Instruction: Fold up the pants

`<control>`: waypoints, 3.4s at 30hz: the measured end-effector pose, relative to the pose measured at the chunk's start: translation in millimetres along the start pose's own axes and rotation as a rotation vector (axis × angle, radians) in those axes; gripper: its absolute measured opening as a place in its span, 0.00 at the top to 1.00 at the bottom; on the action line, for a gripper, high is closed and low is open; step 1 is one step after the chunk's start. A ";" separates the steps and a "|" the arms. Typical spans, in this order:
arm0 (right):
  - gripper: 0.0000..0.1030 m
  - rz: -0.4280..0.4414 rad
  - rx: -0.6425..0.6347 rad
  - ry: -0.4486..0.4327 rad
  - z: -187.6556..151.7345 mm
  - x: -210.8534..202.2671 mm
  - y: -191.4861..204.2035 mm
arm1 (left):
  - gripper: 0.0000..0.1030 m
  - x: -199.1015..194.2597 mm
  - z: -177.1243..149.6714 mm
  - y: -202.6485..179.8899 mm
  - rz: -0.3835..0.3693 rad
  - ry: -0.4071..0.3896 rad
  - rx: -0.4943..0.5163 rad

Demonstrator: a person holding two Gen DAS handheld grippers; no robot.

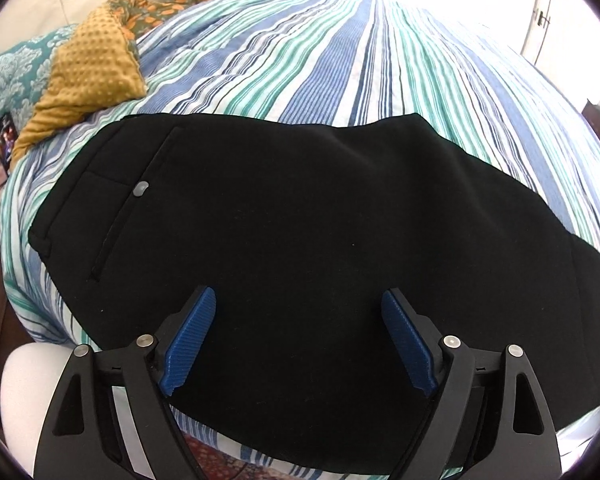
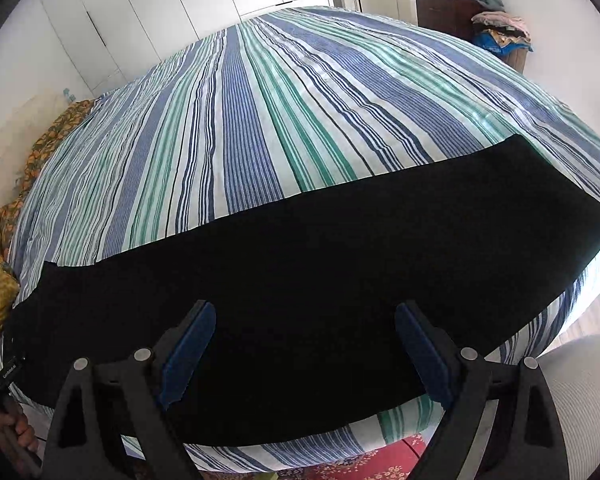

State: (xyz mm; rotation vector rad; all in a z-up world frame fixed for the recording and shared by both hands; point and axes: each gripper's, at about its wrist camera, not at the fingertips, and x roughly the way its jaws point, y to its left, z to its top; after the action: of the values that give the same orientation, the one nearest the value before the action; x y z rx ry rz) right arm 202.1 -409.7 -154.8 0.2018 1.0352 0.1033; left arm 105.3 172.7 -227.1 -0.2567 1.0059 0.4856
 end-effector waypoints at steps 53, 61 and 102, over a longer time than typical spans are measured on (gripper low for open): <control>0.50 0.369 0.203 0.339 91.7 58.6 -199.1 | 0.07 6.0 -1.4 -10.6 0.067 -0.031 0.034; 0.89 0.525 0.264 0.280 92.4 42.8 -181.3 | 0.07 6.0 -1.5 -10.5 0.065 -0.031 0.032; 0.08 0.427 -0.312 -0.111 -37.3 -52.9 121.9 | 0.69 -43.2 -0.8 -98.0 -0.453 0.054 0.185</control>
State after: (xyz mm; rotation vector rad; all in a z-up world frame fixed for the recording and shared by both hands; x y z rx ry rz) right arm 144.3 -295.7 -102.4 0.1396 0.8397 0.6291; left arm 134.7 75.9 -192.0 -0.3221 1.0015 -0.0266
